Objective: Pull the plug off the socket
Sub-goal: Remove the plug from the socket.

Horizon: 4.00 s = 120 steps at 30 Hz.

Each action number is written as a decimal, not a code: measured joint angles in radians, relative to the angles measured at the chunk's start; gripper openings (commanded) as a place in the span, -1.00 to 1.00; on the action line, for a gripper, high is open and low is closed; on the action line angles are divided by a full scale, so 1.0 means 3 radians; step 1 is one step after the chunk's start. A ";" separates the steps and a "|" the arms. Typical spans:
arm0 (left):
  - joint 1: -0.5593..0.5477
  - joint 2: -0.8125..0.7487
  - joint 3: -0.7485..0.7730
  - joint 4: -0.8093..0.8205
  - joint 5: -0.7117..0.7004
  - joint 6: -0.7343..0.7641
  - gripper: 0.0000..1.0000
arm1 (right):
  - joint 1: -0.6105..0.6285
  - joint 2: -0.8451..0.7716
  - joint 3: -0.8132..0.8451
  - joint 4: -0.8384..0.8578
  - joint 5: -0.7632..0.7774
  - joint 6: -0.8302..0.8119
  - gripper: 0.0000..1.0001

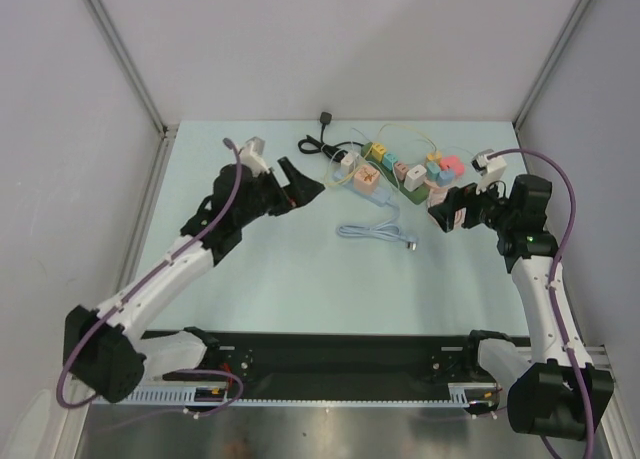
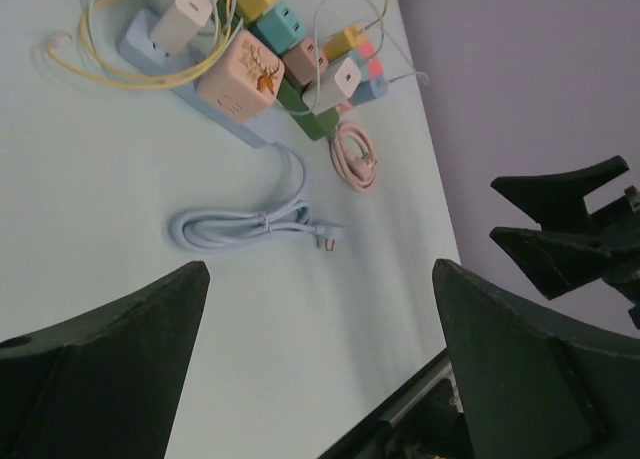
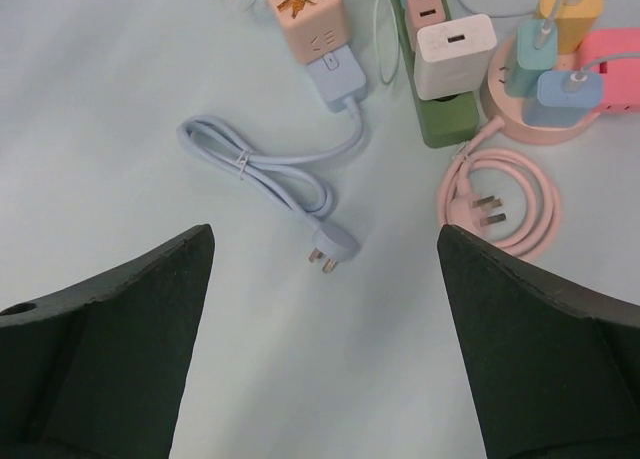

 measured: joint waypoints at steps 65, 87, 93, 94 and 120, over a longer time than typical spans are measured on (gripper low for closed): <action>0.0084 -0.1768 -0.1138 -0.0264 -0.0216 0.0787 0.99 | 0.1623 0.4264 0.4044 -0.1703 0.1256 -0.1300 0.99; 0.0090 -0.1865 -0.1478 -0.0128 -0.0144 0.0427 0.99 | 0.1695 0.4370 0.4061 -0.1699 0.1232 -0.1362 -1.00; 0.0102 -0.1651 -0.1563 0.0136 -0.0072 0.0229 0.99 | 0.1698 0.3951 0.3494 -0.1670 0.0682 -0.1127 -1.00; 0.0112 -0.1581 -0.1569 0.0198 -0.0066 0.0192 0.99 | 0.1708 0.3831 0.3342 -0.1651 0.0599 -0.1083 -1.00; 0.0270 0.0682 -0.1656 0.1940 0.0731 -0.0443 0.79 | 0.2023 0.2785 0.2063 -0.1434 -0.0057 -0.1118 -1.00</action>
